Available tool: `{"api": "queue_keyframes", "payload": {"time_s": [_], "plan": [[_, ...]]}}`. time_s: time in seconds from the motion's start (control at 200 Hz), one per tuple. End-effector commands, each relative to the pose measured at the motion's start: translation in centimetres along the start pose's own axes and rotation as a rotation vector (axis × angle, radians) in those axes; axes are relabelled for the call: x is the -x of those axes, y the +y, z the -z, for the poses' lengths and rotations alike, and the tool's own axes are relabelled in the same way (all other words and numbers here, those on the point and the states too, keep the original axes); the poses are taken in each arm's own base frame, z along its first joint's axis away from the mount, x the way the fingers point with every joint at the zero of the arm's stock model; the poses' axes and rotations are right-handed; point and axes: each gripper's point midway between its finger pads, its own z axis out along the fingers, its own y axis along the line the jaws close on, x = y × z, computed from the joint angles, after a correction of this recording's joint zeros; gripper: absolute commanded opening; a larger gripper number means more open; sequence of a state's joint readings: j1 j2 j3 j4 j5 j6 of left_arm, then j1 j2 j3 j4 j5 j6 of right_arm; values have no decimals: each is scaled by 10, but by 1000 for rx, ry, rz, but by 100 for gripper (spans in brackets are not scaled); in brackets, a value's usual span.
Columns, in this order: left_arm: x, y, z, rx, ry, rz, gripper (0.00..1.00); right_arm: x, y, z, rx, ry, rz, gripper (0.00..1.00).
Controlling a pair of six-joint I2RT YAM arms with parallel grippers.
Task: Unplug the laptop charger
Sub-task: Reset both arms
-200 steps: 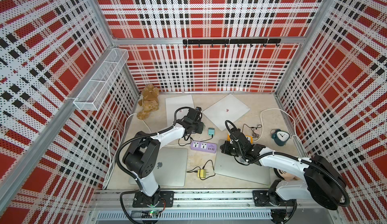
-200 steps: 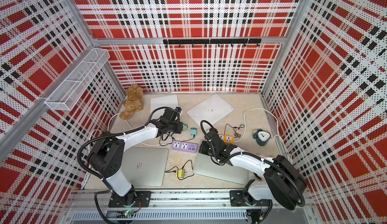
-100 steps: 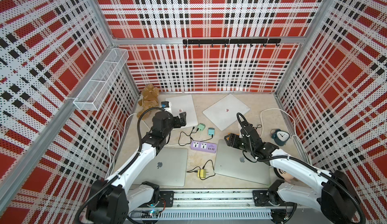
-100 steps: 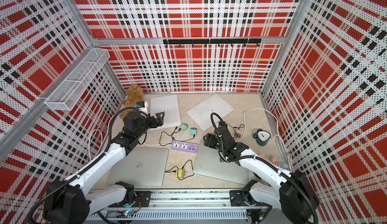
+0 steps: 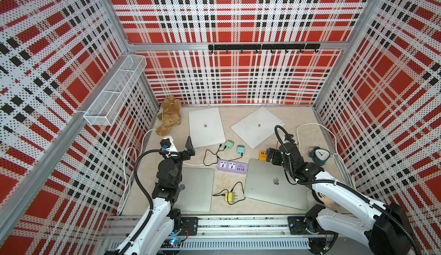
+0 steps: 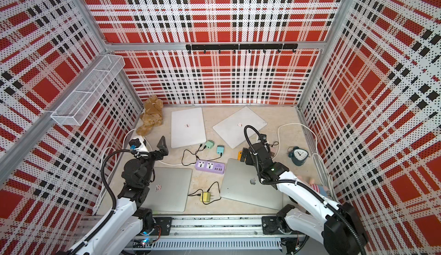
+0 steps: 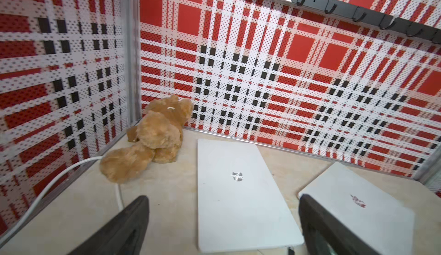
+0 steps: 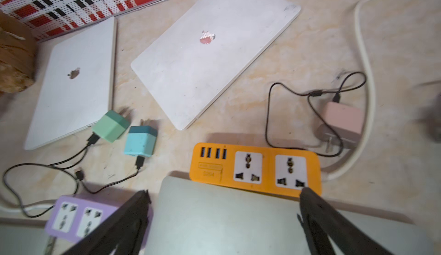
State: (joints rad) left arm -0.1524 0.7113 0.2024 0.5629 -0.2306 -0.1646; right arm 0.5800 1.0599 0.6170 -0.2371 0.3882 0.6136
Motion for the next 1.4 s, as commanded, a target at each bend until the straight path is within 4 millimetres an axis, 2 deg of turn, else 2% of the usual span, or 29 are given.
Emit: {"api": "queue_keyframes", "payload": {"time_s": [0.0,0.155,0.326,0.671,0.752,0.877,1.142,1.243,1.308,1.393], "plan": [[20,14,10,59,-154,-28,98,22,-25,6,-119,-156,130,100],[1,24,18,84,-165,-75,98,39,-47,22,-203,-374,233,100],[-11,25,7,70,-116,-87,98,57,-74,40,-295,-573,239,100],[-34,46,-8,144,-84,-34,98,62,-126,21,-423,-618,98,100],[-39,52,-9,169,-87,-31,98,62,-130,16,-432,-626,84,100],[-34,54,-16,173,-108,-85,98,65,-130,10,-439,-647,108,100],[-35,65,-17,147,-142,-55,98,71,-128,19,-405,-780,152,100],[-39,51,-18,55,-144,-87,98,70,-125,8,-381,-774,177,100],[-44,38,-17,-17,-145,-117,98,60,-125,-4,-359,-740,190,100],[-46,29,-19,-55,-147,-140,98,57,-123,-6,-311,-749,196,100]]}}
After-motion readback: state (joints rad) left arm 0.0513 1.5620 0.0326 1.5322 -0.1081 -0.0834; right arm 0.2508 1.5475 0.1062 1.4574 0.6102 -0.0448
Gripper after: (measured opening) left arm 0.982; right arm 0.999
